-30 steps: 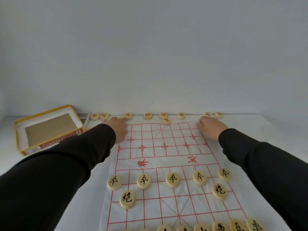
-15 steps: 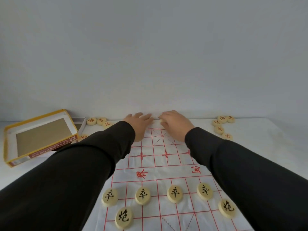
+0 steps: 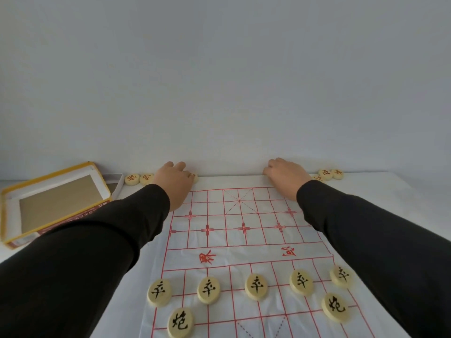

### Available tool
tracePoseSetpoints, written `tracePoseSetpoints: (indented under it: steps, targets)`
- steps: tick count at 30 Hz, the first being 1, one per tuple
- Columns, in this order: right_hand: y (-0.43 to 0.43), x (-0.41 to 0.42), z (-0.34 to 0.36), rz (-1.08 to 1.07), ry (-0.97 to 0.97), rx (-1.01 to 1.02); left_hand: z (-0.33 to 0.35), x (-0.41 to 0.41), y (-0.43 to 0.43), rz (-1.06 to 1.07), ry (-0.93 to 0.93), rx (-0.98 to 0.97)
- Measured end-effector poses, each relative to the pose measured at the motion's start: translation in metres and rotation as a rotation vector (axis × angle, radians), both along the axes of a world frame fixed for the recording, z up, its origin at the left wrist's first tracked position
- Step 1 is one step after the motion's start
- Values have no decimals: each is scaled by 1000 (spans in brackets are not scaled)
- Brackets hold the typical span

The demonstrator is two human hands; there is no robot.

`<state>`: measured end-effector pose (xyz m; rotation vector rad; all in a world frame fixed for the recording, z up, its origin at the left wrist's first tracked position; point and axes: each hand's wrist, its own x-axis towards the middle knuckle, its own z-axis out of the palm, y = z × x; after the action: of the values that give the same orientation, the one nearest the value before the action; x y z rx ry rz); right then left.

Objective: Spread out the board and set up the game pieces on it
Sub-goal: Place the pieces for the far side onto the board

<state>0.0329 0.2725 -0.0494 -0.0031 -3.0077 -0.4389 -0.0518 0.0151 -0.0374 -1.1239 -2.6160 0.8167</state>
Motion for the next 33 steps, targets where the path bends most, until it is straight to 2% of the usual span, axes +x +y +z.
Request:
tracePoseSetpoints:
  steps: [5, 11, 14, 16, 18, 20, 23, 26, 33]
  targets:
    - [26, 22, 7, -92, -39, 151, 2, 2, -6, 49, 14, -31]
    - [41, 42, 12, -243, -41, 220, 6, 4, -23, 156, 28, -99]
    - [26, 42, 9, -211, 41, 79, 2, 10, -15, 126, -55, 70]
    - [5, 43, 6, -166, 87, -87, 2, 22, -5, 67, -206, 202]
    - [-15, 45, 2, -149, 89, -210, 3, 36, 4, 10, -346, 235]
    - [-29, 48, -1, -195, 12, -306, 2, 44, 8, 31, -493, 235]
    - [-37, 51, 0, -279, -276, -361, -4, 45, 9, 126, -637, 202]
    - [-37, 51, 2, -294, -405, -309, -10, 43, 9, 145, -615, 145]
    - [-34, 43, 7, -317, -452, -310, -14, 37, 13, 161, -574, 116]
